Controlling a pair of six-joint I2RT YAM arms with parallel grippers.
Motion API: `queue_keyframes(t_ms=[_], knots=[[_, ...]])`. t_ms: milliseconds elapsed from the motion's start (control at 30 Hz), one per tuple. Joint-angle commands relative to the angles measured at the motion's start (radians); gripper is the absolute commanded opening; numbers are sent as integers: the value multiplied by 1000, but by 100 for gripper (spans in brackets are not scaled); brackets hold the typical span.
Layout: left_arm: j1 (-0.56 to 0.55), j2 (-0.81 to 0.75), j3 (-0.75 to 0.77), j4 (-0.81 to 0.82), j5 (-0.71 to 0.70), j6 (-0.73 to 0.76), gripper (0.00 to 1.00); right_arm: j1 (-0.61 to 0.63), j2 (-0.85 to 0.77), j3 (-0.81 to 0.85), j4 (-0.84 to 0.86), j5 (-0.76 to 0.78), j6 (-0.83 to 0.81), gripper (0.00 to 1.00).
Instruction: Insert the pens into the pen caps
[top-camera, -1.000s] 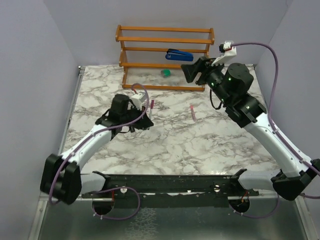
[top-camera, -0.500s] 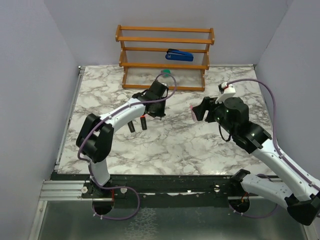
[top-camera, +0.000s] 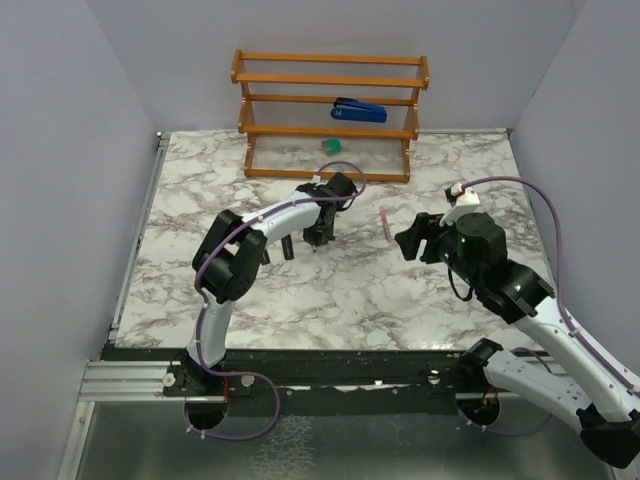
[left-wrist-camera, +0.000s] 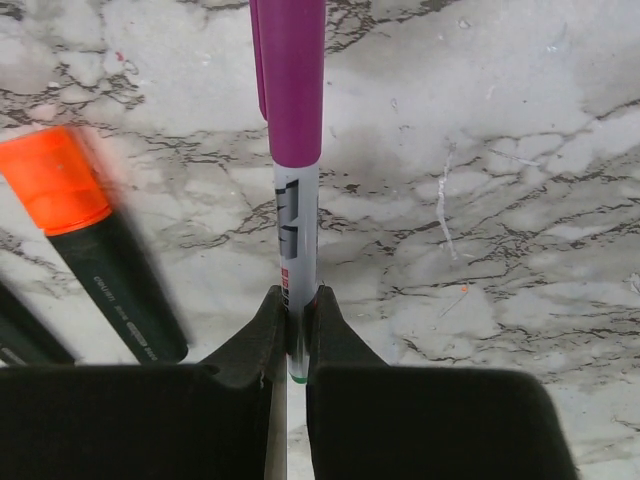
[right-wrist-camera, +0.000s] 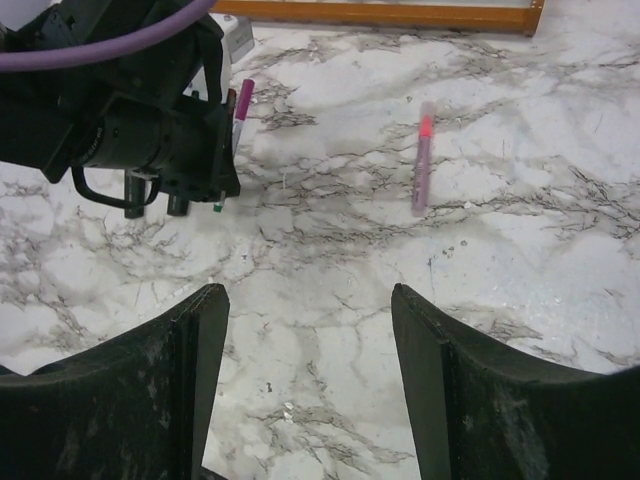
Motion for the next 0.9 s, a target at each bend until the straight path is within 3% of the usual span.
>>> queue_keyframes(t_ms=[0, 200, 500, 767, 867], knots=[[0, 12, 64, -74, -69, -27, 6, 4, -13, -18, -31, 18, -20, 70], [1, 28, 72, -91, -52, -22, 16, 4, -10, -29, -27, 4, -20, 71], [0, 22, 99, -89, -24, 16, 50, 4, 15, -21, -20, -40, -13, 71], [1, -41, 154, -63, -32, 95, 54, 3, 30, 21, -4, -8, -15, 74], [1, -110, 172, -30, -38, 143, 68, 4, 36, 45, 14, 6, -16, 82]])
